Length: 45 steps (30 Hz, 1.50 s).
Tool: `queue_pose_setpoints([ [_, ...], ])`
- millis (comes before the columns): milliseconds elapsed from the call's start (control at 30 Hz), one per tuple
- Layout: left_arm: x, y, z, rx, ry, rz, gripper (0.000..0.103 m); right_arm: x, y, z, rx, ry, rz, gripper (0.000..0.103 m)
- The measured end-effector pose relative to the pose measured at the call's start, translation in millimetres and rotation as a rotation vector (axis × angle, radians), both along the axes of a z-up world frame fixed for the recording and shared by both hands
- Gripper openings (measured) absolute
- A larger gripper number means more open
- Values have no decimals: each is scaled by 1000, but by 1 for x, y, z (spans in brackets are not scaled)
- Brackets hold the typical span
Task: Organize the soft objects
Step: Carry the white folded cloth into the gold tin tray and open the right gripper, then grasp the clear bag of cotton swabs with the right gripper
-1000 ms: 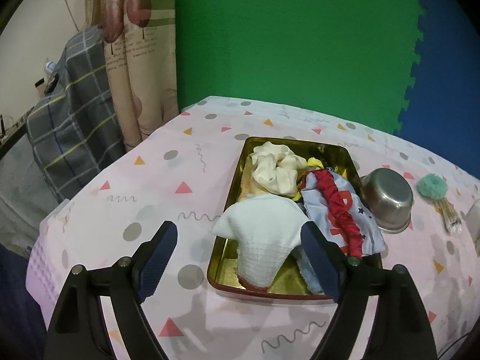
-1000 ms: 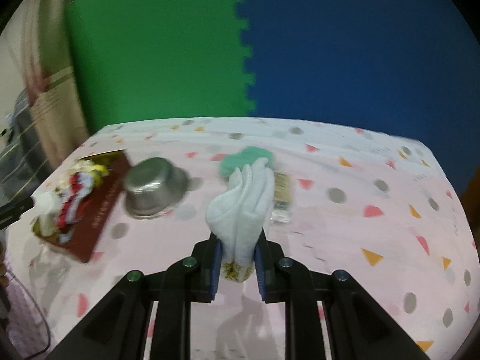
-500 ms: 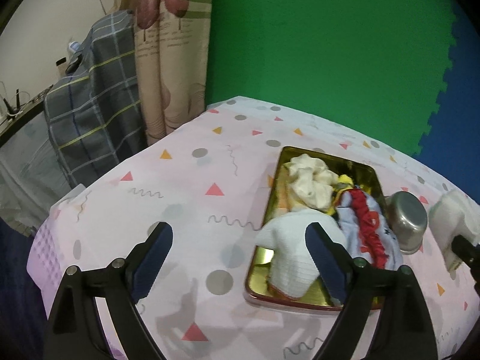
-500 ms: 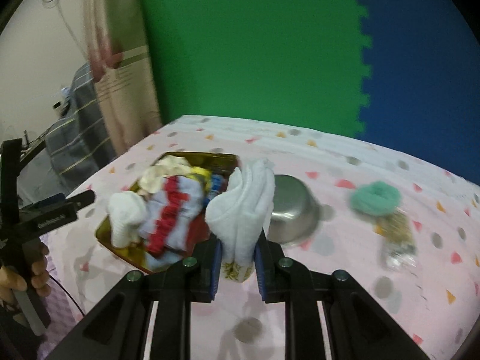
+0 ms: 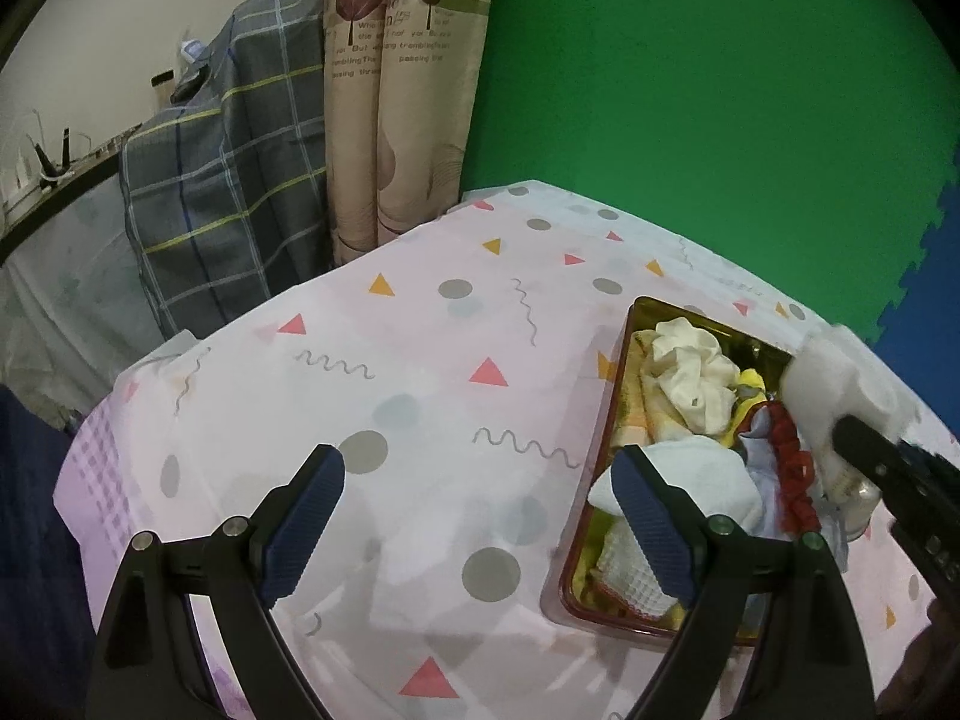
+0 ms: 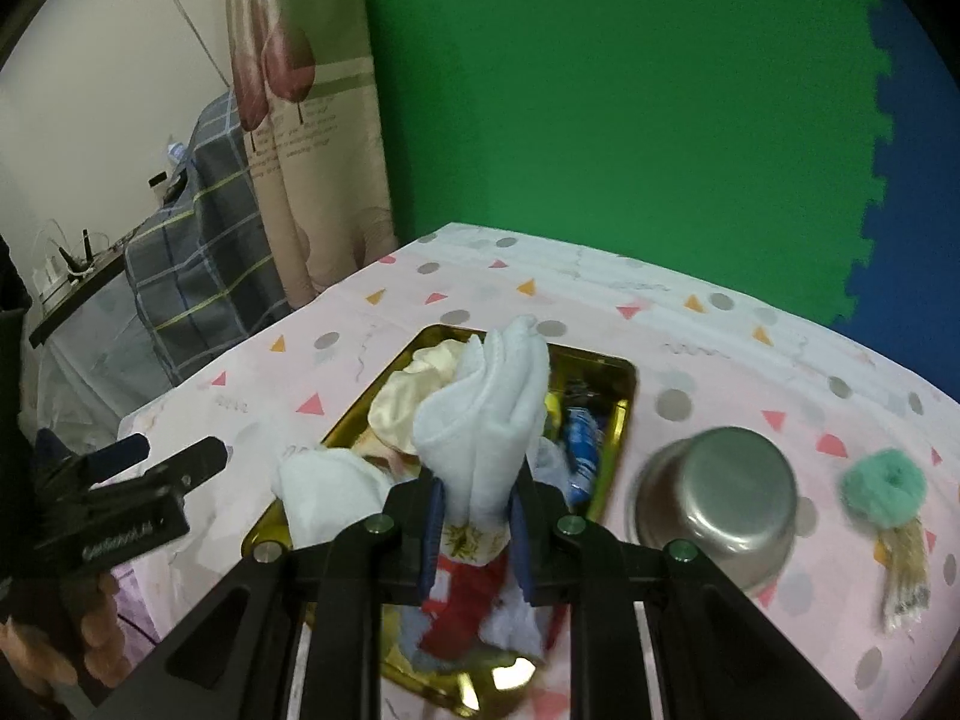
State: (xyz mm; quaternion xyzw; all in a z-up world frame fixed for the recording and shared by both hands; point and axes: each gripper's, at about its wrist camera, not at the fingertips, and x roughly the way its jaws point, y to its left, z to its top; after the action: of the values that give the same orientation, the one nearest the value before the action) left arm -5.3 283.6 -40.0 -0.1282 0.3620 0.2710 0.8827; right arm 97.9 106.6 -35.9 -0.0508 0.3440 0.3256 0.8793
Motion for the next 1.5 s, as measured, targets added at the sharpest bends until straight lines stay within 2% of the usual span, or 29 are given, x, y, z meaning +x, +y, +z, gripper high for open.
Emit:
queue_pose_setpoints([
  [167, 1, 1, -3, -11, 3, -6, 89, 10, 23, -13, -17, 18, 23, 19],
  [300, 3, 0, -4, -12, 9, -11, 89, 13, 33, -19, -32, 19, 35, 22],
  [333, 3, 0, -4, -12, 7, -13, 89, 13, 34, -20, -31, 24, 42, 26],
  [367, 2, 0, -4, -12, 5, -11, 89, 11, 34, -20, -23, 26, 55, 32],
  [433, 2, 0, -4, -12, 4, -8, 89, 8, 33, -17, 7, 34, 88, 35],
  [667, 1, -3, 1, -17, -14, -6, 89, -9, 21, -5, 55, 5, 131, 37],
  [767, -1, -7, 3, -8, -21, -15, 89, -14, 15, -1, 89, 21, 148, 37],
  [900, -2, -10, 5, -1, -28, -25, 89, -21, 6, 4, 78, 4, 121, 37],
  [1033, -1, -12, 4, -2, -21, -30, 89, -26, -28, 2, 63, -2, 53, 40],
  [1133, 1, -15, 2, 2, -11, -37, 89, -24, -64, -4, 21, -17, -28, 52],
  [1367, 2, -26, 5, 46, -14, -66, 89, 2, -172, -17, -61, -22, -298, 56],
  [1500, 4, -33, 5, 56, -12, -91, 89, 31, -230, -32, -121, 4, -460, 57],
])
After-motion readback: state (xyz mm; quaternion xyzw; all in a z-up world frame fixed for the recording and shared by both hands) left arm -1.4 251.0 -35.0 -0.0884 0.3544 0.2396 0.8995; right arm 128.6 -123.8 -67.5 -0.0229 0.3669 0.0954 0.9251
